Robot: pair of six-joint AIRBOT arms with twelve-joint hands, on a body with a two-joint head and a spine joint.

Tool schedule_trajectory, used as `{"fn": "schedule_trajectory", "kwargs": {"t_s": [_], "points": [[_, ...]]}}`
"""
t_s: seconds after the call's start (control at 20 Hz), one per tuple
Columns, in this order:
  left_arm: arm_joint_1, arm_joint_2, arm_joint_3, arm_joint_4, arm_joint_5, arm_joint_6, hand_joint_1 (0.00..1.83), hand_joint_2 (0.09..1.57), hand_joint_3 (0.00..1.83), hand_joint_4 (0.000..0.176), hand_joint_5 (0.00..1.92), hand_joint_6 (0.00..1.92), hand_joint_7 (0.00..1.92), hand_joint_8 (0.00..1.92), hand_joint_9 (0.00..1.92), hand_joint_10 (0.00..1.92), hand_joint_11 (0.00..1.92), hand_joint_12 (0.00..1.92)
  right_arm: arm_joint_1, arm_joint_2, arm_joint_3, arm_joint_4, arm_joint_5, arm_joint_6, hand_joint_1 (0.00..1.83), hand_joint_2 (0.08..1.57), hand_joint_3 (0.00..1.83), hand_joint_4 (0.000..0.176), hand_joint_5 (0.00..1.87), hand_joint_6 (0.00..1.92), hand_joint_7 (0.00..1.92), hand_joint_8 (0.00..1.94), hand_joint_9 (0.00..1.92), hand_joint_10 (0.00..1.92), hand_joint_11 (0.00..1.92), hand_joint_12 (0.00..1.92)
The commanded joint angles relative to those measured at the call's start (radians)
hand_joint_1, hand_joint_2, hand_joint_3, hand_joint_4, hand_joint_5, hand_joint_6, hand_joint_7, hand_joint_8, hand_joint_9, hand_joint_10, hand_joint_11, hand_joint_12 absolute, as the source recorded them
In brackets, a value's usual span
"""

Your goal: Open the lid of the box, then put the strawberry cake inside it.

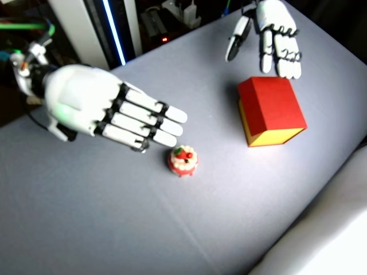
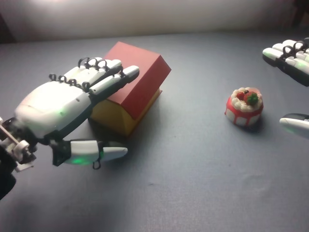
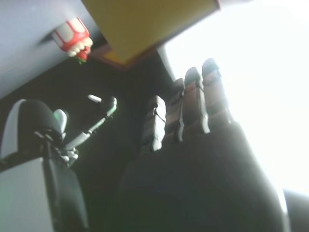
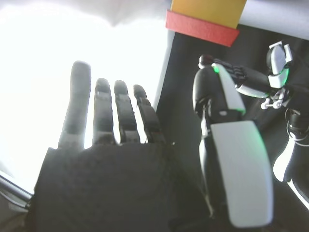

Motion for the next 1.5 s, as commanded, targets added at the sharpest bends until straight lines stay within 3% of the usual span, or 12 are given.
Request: {"fn": "schedule_trajectory", "kwargs": {"t_s": [0.0,0.35,0.6,0.9,1.1,1.3,1.35,1.45], "points": [[-0.016,-0.005,0.009,-0.001,-0.096,0.01,0.85,1.0,0.02,0.176,0.0,0.0,0.0,0.0,0.0,0.0,0.0,0.0,0.002,0.004,0.003,0.005,0.129,0.004,0.52,1.31,0.02,0.0,0.0,0.0,0.0,0.0,0.0,0.0,0.0,0.0],[-0.085,-0.047,0.042,-0.037,0.004,0.104,1.07,1.09,0.04,0.176,0.0,0.0,0.0,0.0,0.0,0.0,0.0,0.0,-0.01,0.004,0.009,0.01,0.135,0.022,0.48,1.33,0.02,0.0,0.0,0.0,0.0,0.0,0.0,0.0,0.0,0.0],[-0.106,-0.066,0.055,-0.038,0.017,0.104,0.96,1.15,0.05,0.176,0.0,0.0,0.0,0.0,0.0,0.0,0.0,0.0,-0.014,0.004,0.009,0.013,0.138,0.026,0.46,1.34,0.02,0.0,0.0,0.0,0.0,0.0,0.0,0.0,0.0,0.0],[-0.123,-0.087,0.068,-0.037,0.028,0.105,0.95,1.16,0.04,0.176,0.0,0.0,0.0,0.0,0.0,0.0,0.0,0.0,-0.017,0.005,0.01,0.014,0.143,0.033,0.48,1.35,0.01,0.0,0.0,0.0,0.0,0.0,0.0,0.0,0.0,0.0],[-0.149,-0.098,0.077,-0.035,0.069,0.151,0.97,1.17,0.03,0.168,0.0,0.0,0.0,0.0,0.0,0.0,0.0,0.0,-0.022,0.005,0.011,0.014,0.147,0.041,0.47,1.36,0.01,0.0,0.0,0.0,0.0,0.0,0.0,0.0,0.0,0.0],[-0.174,-0.107,0.087,-0.034,0.112,0.191,1.06,1.19,0.03,0.175,0.0,0.0,0.0,0.0,0.0,0.0,0.0,0.0,-0.024,0.005,0.013,0.014,0.149,0.048,0.48,1.36,0.01,0.0,0.0,0.0,0.0,0.0,0.0,0.0,0.0,0.0],[-0.177,-0.11,0.091,-0.034,0.118,0.192,1.09,1.19,0.03,0.161,0.0,0.0,0.0,0.0,0.0,0.0,0.0,0.0,-0.024,0.005,0.013,0.014,0.15,0.048,0.48,1.36,0.01,0.0,0.0,0.0,0.0,0.0,0.0,0.0,0.0,0.0],[-0.184,-0.116,0.099,-0.034,0.123,0.192,1.1,1.2,0.03,0.162,0.0,0.0,0.0,0.0,0.0,0.0,0.0,0.0,-0.025,0.005,0.014,0.014,0.151,0.051,0.47,1.36,0.01,0.0,0.0,0.0,0.0,0.0,0.0,0.0,0.0,0.0]]}}
